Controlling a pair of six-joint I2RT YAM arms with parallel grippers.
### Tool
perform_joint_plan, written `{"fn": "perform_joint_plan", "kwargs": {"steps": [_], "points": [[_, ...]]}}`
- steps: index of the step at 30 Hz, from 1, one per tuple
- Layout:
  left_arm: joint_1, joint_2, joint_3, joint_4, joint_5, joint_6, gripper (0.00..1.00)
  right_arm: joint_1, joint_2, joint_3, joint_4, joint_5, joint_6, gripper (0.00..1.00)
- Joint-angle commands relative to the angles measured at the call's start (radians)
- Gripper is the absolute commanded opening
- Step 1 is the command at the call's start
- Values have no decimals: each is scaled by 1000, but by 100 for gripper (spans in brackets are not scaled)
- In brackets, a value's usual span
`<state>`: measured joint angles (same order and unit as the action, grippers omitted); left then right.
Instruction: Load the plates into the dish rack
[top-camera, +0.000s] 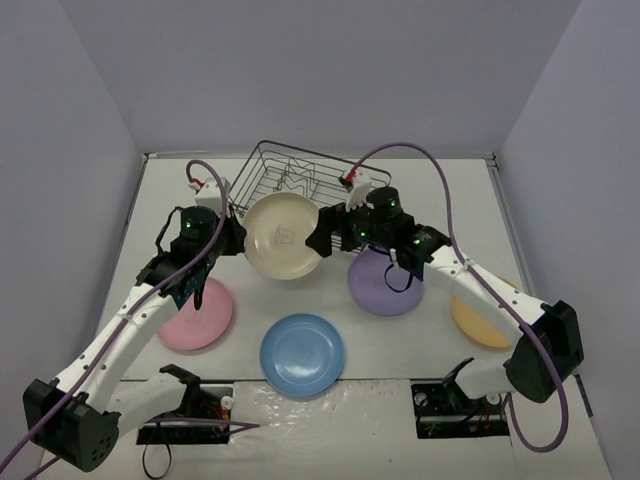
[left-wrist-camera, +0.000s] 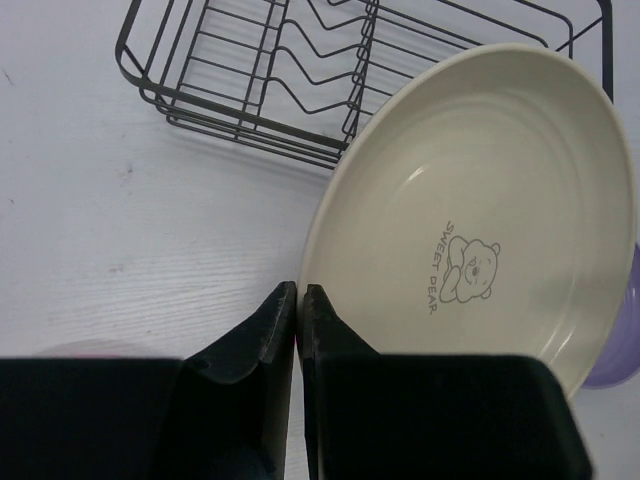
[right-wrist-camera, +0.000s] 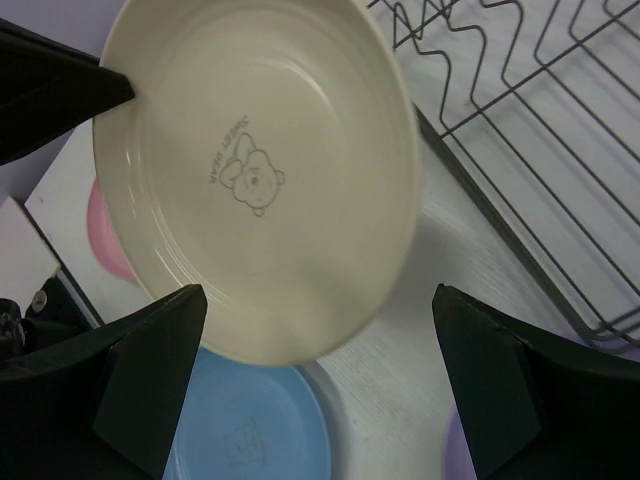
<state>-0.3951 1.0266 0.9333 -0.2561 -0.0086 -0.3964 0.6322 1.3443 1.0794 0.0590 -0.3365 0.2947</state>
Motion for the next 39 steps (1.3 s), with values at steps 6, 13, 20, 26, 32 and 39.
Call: {"fn": "perform_joint_plan", "kwargs": {"steps": [6,13,20,26,32,39], "points": [[-38,-47,27,138,-106,-152,0,89,125,153,149,58,22,53],[-39,-103,-16,206,-107,-164,0,99,126,170,162,107,6,44],[-39,-131,-14,199,-113,-156,0,99,134,202,145,187,-1,22],[-38,-144,-35,247,-76,-171,0,98,138,234,160,232,-23,0],[-39,-134,-16,261,-84,-165,35,99,134,274,157,361,-97,0],[-39,-58,32,219,-124,-136,90,101,177,407,81,531,-234,0]]}}
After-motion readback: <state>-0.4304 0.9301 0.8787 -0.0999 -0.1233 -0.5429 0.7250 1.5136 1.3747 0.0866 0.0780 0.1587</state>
